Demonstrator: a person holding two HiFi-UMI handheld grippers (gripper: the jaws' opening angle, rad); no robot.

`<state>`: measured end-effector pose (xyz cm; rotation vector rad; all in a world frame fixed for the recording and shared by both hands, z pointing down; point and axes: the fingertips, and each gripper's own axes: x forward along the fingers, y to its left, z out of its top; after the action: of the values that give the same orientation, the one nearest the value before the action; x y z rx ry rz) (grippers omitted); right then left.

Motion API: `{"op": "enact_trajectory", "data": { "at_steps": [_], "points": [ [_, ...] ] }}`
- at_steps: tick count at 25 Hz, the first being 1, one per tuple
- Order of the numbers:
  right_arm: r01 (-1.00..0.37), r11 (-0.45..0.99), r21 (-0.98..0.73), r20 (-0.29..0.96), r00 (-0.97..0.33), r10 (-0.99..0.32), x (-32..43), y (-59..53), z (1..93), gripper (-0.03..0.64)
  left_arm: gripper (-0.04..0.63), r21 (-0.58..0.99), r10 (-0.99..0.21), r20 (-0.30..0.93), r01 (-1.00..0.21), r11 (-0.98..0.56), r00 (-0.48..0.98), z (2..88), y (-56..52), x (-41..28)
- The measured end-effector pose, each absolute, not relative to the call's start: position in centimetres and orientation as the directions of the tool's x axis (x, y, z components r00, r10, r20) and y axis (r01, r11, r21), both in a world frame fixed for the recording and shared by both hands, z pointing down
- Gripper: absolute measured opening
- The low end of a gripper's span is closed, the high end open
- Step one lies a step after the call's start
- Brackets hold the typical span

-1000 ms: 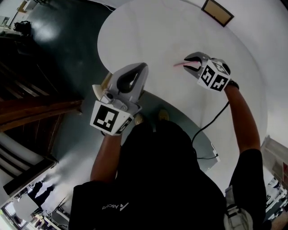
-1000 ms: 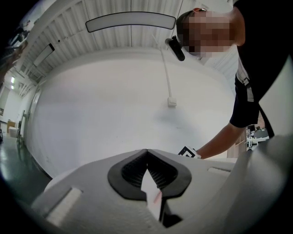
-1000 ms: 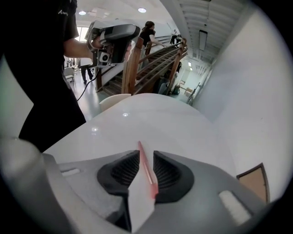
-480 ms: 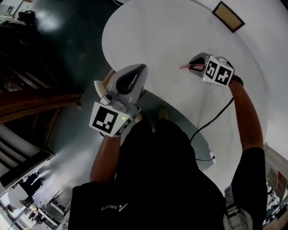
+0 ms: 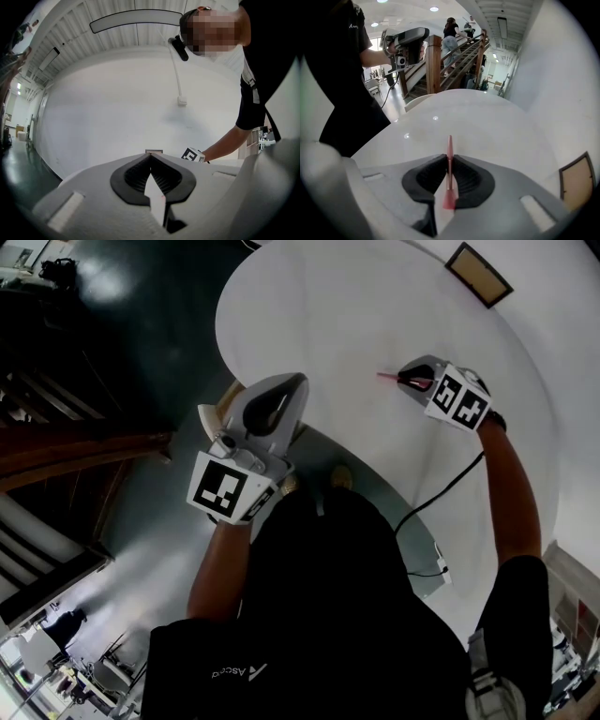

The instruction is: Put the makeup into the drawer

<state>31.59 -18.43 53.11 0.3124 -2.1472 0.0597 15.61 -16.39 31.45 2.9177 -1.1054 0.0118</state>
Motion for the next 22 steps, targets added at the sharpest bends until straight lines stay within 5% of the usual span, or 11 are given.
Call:
{"op": "enact_trajectory", "data": {
  "at_steps": [11, 22],
  "points": [
    [-0.524, 0.812, 0.259, 0.54, -0.618, -0.571, 29.5, -16.6, 44.6, 0.051, 0.011, -0.007, -0.694, 0.015, -0.693, -0.72, 0.72, 30.8, -14.8, 15.0],
    [-0.651, 0.722, 0.235, 0.212, -0.691, -0.691, 23.8, -12.0, 33.9, 0.051, 0.011, -0.061, -0.736, 0.004, -0.734, -0.676, 0.677, 29.1, -11.8, 11.0]
  ]
}}
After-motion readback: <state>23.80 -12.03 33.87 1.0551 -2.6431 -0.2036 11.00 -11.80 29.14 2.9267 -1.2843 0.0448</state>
